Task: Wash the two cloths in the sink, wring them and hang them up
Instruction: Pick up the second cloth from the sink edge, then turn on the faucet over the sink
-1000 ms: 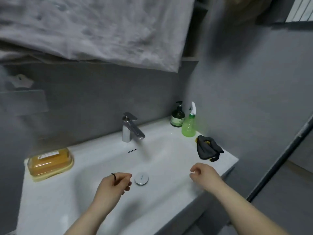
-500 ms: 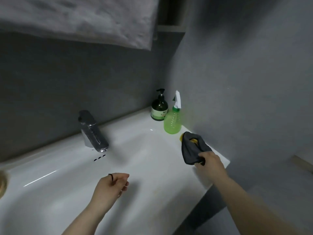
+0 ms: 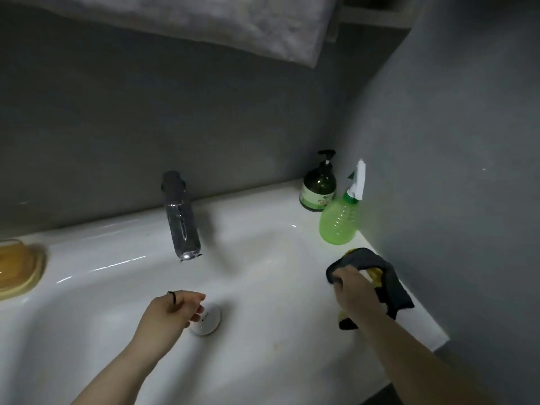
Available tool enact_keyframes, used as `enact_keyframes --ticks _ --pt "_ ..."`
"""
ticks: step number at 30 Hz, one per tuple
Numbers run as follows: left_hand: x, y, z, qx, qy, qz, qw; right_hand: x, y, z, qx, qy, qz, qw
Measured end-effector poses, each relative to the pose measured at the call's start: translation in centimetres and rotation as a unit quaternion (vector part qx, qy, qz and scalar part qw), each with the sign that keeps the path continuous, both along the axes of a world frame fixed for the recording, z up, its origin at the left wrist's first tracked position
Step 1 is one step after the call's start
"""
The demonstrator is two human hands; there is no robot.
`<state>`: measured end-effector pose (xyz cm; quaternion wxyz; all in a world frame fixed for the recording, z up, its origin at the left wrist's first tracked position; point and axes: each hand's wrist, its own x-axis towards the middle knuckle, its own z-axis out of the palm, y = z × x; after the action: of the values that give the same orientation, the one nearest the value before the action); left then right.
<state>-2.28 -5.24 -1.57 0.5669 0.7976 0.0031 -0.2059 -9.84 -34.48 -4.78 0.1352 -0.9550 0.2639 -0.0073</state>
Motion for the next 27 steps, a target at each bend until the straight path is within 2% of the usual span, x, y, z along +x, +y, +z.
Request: enact_keyframes --ticks 2,4,9,11,14,18,20,24,27 --pt "0.0 -0.8 0.8 -0.004 -0.011 0.003 1.000 1.9 0.8 2.9 0.117 -0.068 0.030 0.990" --pt "0.1 -1.3 1.7 -0.017 -0.025 0.005 1.000 3.4 2.0 6.4 0.258 -0.106 0.063 0.958" --pt "-0.5 -1.4 4.6 -0.050 -0.093 0.015 0.994 5.2 4.9 12.9 0.494 -0.038 0.168 0.852" --pt "-0.6 -0.9 5.8 -0.057 -0.136 0.008 0.989 5.7 6.4 13.9 0.545 0.007 0.210 0.811" --pt "-1.0 0.3 6.9 -0.071 -0.176 -0.050 0.981 6.9 9.2 14.2 0.562 0.088 0.285 0.772" --pt "-1.7 1.4 6.7 -0.094 -0.088 -0.110 0.986 8.6 12.2 13.7 0.587 0.166 0.341 0.715" --pt "-1.9 1.9 6.4 -0.125 -0.042 -0.092 0.987 9.3 13.0 12.9 0.584 0.169 0.333 0.721" --pt "-1.3 3.4 4.5 -0.069 -0.020 0.005 0.997 10.5 13.9 10.0 0.517 0.122 0.262 0.806" --pt "-1.0 4.4 2.7 -0.070 0.018 0.067 0.995 11.4 14.4 8.4 0.481 0.121 0.213 0.842"
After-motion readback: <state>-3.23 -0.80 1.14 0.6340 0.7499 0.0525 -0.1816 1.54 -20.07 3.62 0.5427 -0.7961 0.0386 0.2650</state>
